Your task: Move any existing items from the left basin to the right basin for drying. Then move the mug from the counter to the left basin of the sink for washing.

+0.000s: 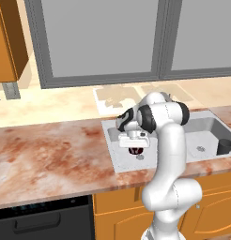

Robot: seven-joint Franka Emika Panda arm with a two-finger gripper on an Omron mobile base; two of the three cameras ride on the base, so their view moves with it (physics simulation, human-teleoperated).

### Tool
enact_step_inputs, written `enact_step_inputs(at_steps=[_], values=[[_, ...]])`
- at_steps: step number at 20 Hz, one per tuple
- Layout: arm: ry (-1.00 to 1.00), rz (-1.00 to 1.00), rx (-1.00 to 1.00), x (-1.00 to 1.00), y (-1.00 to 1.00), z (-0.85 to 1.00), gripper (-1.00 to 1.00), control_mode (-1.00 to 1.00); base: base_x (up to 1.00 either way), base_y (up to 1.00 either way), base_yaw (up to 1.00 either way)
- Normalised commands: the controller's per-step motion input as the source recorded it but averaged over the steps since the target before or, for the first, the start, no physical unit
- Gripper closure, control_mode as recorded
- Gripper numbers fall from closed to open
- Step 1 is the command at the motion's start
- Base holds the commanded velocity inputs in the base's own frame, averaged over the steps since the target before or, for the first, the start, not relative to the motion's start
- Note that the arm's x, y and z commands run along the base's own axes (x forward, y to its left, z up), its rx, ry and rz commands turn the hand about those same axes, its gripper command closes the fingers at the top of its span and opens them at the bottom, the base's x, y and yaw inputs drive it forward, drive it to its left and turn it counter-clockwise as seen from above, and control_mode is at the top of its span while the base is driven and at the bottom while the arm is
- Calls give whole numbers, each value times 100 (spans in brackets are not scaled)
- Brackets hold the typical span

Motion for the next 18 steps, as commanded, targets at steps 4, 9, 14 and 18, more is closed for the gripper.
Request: enact_step_inputs(at_steps=[4, 9, 14, 18], values=[[-1, 0, 0, 0, -8, -39, 100, -100, 0, 0, 0], [-1, 0, 0, 0, -6, -30, -100, -100, 0, 0, 0], [-8, 0, 0, -11, -2, 0, -100, -100, 0, 0, 0], [-9, 0, 0, -11, 0, 17, -100, -100, 0, 0, 0]])
